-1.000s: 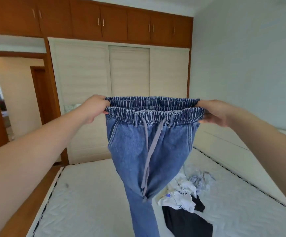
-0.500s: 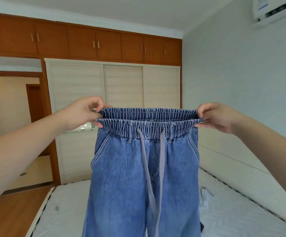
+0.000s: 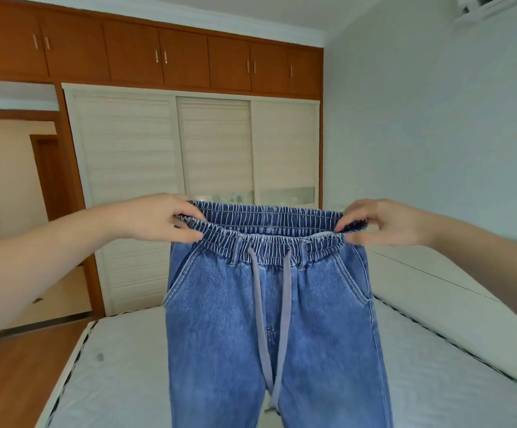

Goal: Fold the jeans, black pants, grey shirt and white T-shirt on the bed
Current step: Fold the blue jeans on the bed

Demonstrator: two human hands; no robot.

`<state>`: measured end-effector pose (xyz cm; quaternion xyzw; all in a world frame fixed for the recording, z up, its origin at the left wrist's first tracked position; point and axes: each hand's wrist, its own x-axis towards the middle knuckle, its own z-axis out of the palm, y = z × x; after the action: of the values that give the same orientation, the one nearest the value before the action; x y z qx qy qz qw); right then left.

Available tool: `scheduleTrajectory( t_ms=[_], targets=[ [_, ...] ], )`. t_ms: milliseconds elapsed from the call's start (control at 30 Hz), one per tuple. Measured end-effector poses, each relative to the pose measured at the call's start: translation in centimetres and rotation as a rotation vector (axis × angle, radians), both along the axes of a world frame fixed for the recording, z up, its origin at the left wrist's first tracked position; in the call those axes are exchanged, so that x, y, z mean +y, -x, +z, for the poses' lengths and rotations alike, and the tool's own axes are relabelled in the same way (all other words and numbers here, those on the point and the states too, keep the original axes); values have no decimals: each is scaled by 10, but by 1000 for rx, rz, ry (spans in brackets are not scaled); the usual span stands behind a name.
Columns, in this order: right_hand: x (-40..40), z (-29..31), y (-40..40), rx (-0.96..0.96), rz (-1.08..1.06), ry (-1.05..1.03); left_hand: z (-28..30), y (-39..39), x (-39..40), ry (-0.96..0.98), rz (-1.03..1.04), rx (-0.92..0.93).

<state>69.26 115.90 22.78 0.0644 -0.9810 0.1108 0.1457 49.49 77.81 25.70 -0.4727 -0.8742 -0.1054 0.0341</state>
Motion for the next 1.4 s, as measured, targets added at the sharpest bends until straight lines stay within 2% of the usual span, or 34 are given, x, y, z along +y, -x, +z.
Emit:
scheduleTrajectory(
  t_ms=[100,233,300,400,533,700,767,867,967,1100,1233,1333,1400],
  targets=[
    [3,-31,8,109,10,-72,-10,2,6,-15,-39,110],
    [0,-47,21,230,59,10,-19,13,9,-25,-90,276],
    [3,-39,21,209,31,38,-18,18,5,-41,-120,289],
    [9,-17,19,158,25,184,-4,22,-4,-82,-108,284],
    [5,16,14,223,87,296,25,22,-14,-184,-117,225],
    [-17,41,9,463,51,42,58,5,-18,-296,-155,137],
    [-22,47,4,457,109,-8,63,1,-22,-332,-132,135],
    [-24,54,-4,361,136,47,66,-4,-27,-388,-122,147],
    [-23,54,-4,377,142,63,70,-9,-27,-379,-86,245],
    [-23,54,2,433,129,247,73,-9,-29,-314,-54,380],
    [-22,56,15,539,113,632,78,-7,-33,-316,2,420],
    [-24,57,24,488,113,982,77,-5,-29,-319,38,468],
    [-27,56,28,424,106,1060,73,-3,-27,-327,43,490]
  ],
)
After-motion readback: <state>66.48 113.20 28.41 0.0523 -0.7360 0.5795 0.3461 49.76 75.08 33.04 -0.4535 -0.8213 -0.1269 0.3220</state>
